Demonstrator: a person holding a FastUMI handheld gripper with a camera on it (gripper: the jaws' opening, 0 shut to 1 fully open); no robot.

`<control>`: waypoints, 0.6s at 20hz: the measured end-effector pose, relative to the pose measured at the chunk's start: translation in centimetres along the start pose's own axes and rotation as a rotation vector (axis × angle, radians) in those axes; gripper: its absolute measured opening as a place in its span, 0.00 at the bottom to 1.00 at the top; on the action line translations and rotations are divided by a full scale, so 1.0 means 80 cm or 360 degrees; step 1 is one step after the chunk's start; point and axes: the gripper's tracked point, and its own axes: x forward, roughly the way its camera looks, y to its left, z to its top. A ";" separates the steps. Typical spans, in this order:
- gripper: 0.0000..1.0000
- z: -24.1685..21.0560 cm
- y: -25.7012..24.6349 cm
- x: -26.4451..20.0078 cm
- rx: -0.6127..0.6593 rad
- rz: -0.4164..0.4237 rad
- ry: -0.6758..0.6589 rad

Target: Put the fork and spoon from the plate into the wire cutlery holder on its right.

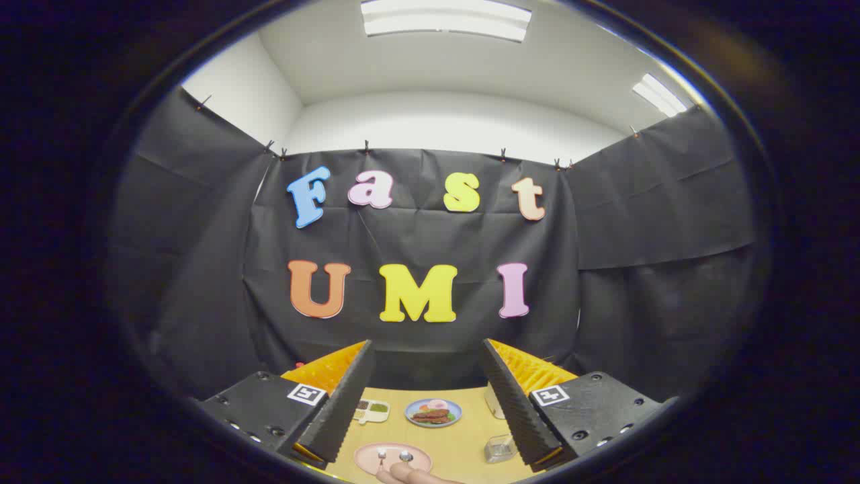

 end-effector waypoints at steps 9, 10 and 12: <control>0.95 -0.037 0.009 0.030 -0.0042 0.0066 0.0156; 0.95 -0.044 0.006 0.035 -0.0036 0.0064 0.0188; 0.95 -0.061 0.004 0.045 -0.0025 0.0060 0.0258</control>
